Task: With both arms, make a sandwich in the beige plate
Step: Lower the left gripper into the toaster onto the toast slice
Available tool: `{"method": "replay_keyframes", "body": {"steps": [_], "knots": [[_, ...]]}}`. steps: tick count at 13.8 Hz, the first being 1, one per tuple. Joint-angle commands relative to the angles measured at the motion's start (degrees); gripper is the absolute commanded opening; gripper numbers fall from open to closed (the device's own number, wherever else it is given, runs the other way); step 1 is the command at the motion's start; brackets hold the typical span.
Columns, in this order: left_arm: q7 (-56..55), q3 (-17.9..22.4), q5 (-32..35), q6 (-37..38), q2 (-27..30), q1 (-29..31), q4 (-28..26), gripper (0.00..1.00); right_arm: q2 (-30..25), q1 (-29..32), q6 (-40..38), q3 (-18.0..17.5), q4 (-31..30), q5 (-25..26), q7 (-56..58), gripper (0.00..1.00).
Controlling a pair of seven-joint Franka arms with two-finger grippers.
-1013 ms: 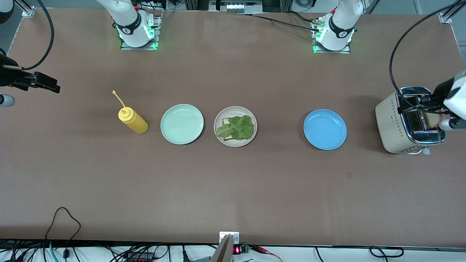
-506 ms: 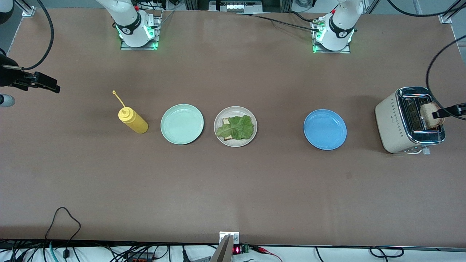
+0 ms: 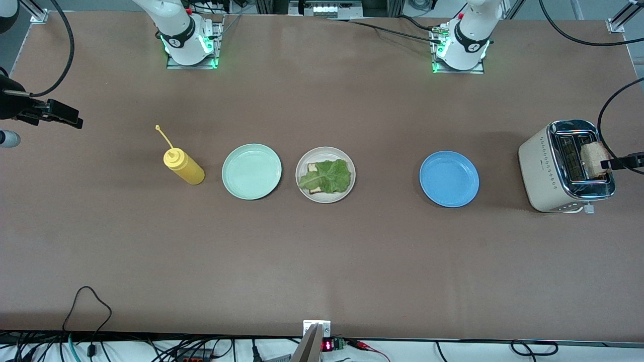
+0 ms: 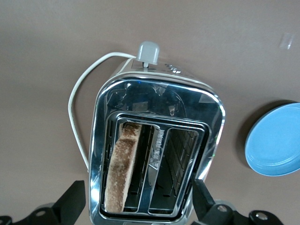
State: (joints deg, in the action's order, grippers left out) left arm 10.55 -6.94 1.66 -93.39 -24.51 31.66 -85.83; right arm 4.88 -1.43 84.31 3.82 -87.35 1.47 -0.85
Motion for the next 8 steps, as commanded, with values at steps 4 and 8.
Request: {"method": "replay_keyframes", "body": {"steps": [4, 8], "knots": [[1.5, -0.7, 1.0, 2.9, -2.7, 2.1, 0.8, 0.97, -0.4, 0.0, -0.6, 0.2, -0.1, -0.6, -0.3, 1.00], [1.9, -0.8, 0.8, 3.0, -4.2, 2.1, 0.8, 0.91, -0.5, 0.1, -0.7, 0.3, -0.1, -0.6, -0.3, 1.00]]}}
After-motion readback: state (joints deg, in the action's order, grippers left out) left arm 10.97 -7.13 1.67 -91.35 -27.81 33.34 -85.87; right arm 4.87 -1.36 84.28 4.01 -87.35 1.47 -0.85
